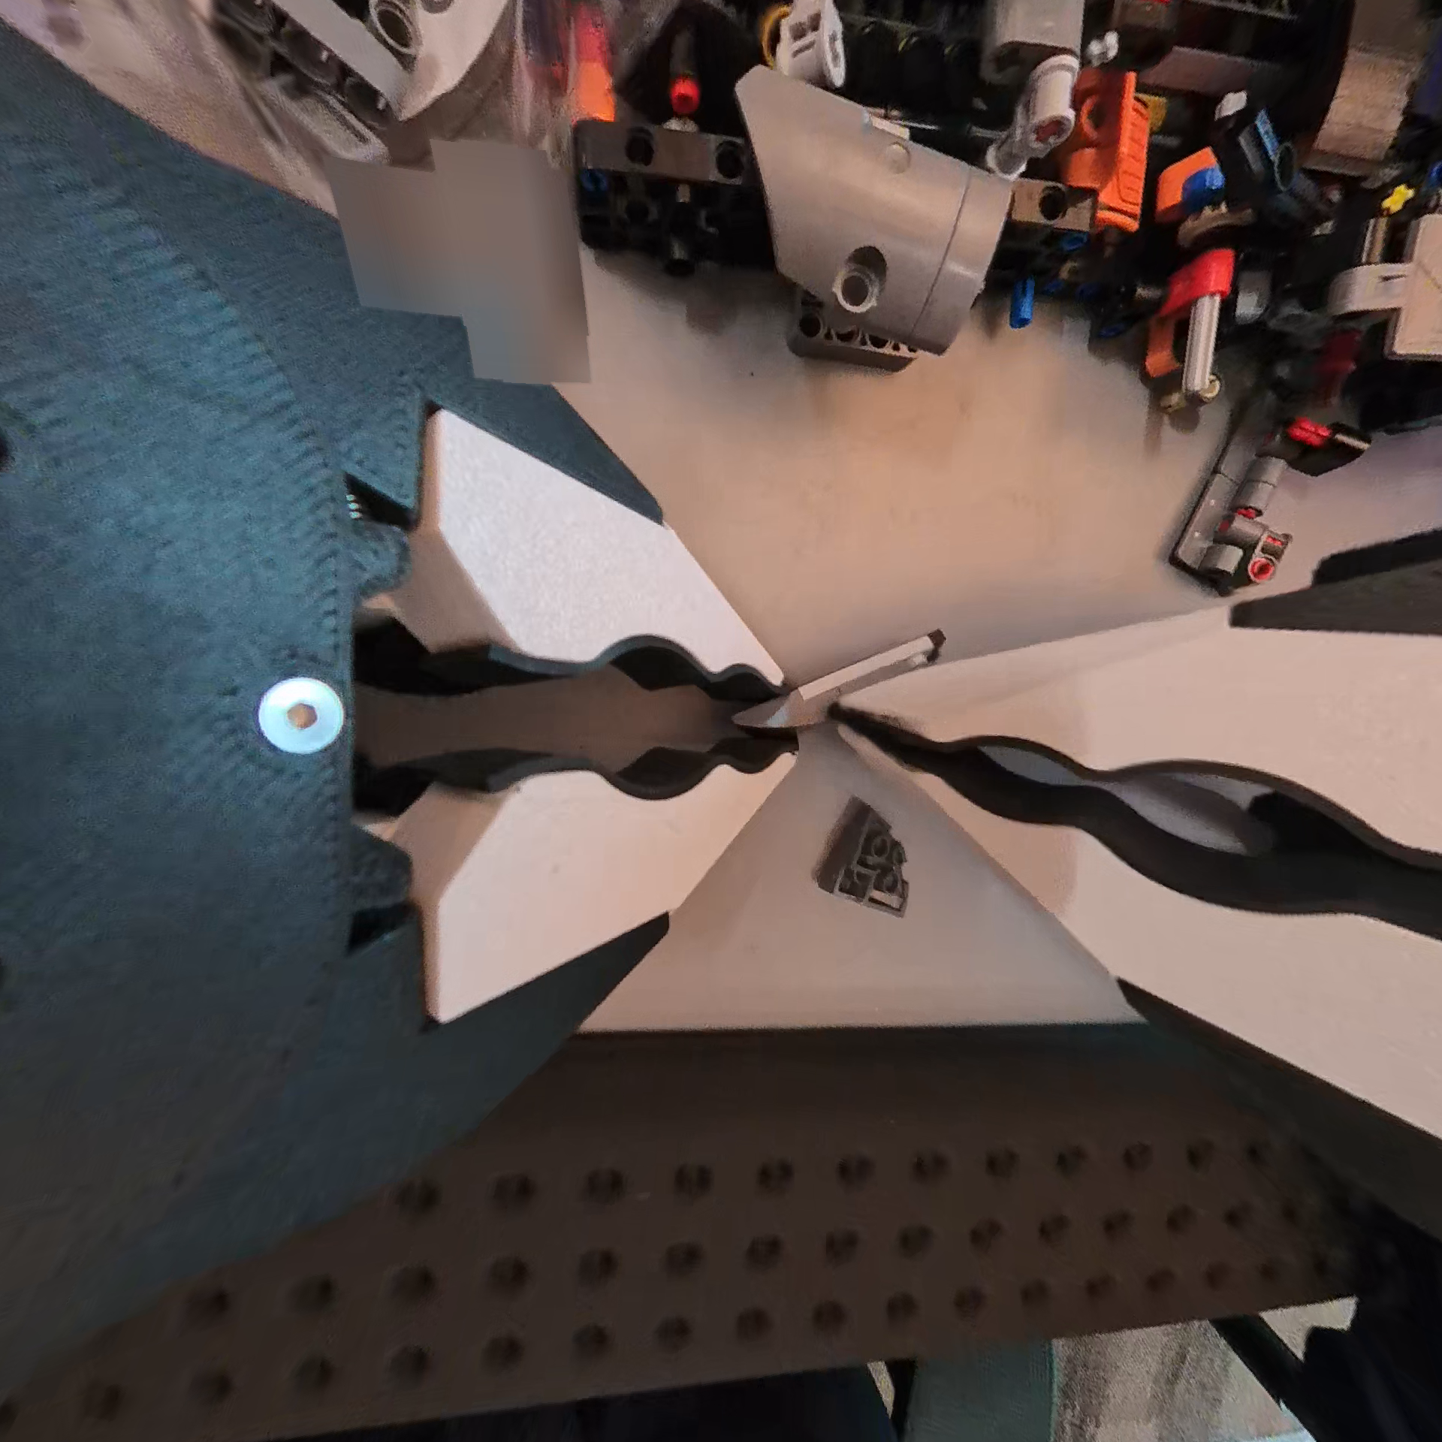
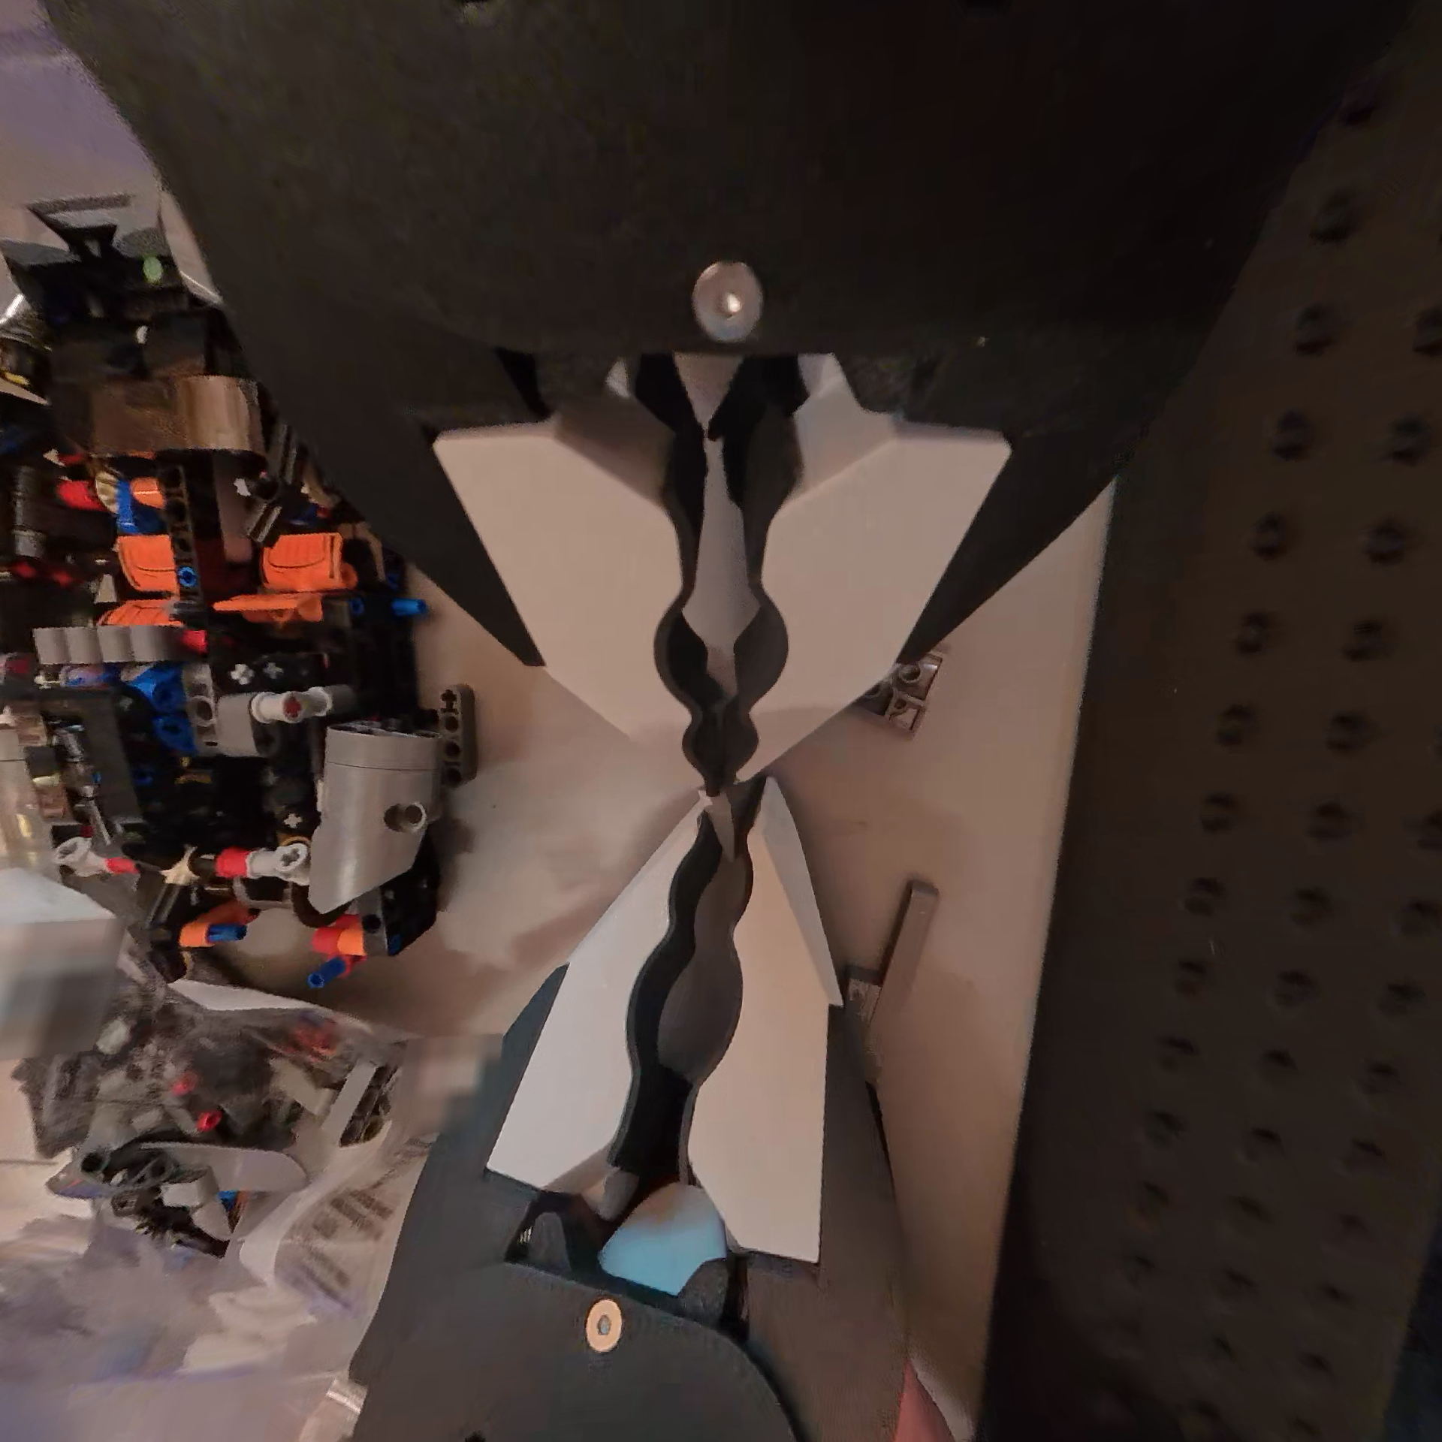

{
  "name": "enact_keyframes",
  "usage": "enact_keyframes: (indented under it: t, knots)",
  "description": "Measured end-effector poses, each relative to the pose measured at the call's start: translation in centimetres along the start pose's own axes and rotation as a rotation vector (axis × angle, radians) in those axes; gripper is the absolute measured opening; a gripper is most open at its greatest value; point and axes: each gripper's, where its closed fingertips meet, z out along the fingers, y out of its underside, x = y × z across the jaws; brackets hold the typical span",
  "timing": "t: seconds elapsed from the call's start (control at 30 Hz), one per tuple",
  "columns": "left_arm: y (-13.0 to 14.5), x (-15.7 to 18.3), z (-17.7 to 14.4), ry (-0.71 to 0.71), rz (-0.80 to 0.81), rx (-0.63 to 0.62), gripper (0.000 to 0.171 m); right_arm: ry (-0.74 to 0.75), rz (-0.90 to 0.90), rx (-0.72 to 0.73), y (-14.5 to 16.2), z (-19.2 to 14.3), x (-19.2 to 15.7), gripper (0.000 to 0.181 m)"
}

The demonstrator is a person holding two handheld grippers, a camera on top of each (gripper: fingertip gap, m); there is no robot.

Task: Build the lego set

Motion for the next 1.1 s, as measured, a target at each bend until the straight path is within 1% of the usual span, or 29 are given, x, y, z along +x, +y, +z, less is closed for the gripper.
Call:
enact_keyframes:
  t: [0.1, 0.2, 0.27, 0.33, 0.4, 0.57, 0.67, 0.7, 0.73, 0.8, 0.9, 0.97, 1.07, 1.1]
  knots:
    - [0.1, -0.3, -0.1, -0.025, 0.005, -0.009, 0.007, -0.001, 0.025, 0.007, 0.0, 0.2, 0.3, 0.0]
    - [0.1, -0.4, -0.1, -0.005, -0.02, 0.001, 0.007, 0.001, 0.03, 0.009, -0.1, 0.2, 0.6, 0.0]
    - [0.0, -0.5, -0.2, 0.035, -0.064, 0.015, 0.007, 0.03, -0.016, -0.003, -0.1, 0.2, 0.7, 0.0]
    - [0.0, -0.2, -0.3, 0.116, -0.141, 0.048, 0.007, 0.035, -0.027, -0.016, 0.0, 0.1, 0.7, 0.0]
    - [0.1, 0.2, -0.3, 0.177, -0.177, 0.049, 0.007, 0.049, -0.057, -0.036, 0.2, 0.0, 0.6, 0.0]
    - [0.0, 0.3, -0.3, 0.231, -0.244, 0.051, 0.007, 0.068, -0.069, -0.054, 0.3, 0.0, 0.8, 0.0]
    - [-0.1, 0.3, -0.3, 0.221, -0.249, 0.04, 0.008, 0.071, -0.059, -0.064, 0.5, 0.2, 1.1, 0.0]
    - [-0.1, 0.3, -0.3, 0.214, -0.251, 0.035, 0.008, 0.087, -0.069, -0.102, 1.1, 0.5, 1.4, 0.0]
    - [0.0, 0.4, -0.2, 0.194, -0.225, 0.018, 0.005, 0.093, -0.087, -0.146, 1.8, 1.1, 1.4, 0.0]
    - [0.1, 0.9, 0.1, 0.168, -0.173, -0.026, 0.002, 0.085, -0.102, -0.161, 1.8, 1.8, 0.8, 0.0]
    - [0.2, 0.7, -0.1, 0.139, -0.179, -0.022, 0.002, 0.069, -0.079, -0.154, 1.8, 1.8, 0.9, 0.0]
    - [0.3, 0.7, -0.1, 0.128, -0.15, -0.029, 0.002, 0.059, -0.081, -0.16, 1.8, 1.8, 0.8, 0.0]
    - [0.9, 1.1, -0.7, 0.148, -0.135, -0.046, 0.003, 0.059, -0.058, -0.122, 1.6, 1.2, 1.1, 0.0]
    - [1.0, 0.9, -1.1, 0.119, -0.108, -0.034, 0.003, 0.073, -0.055, -0.095, 1.2, 1.0, 1.3, 0.0]
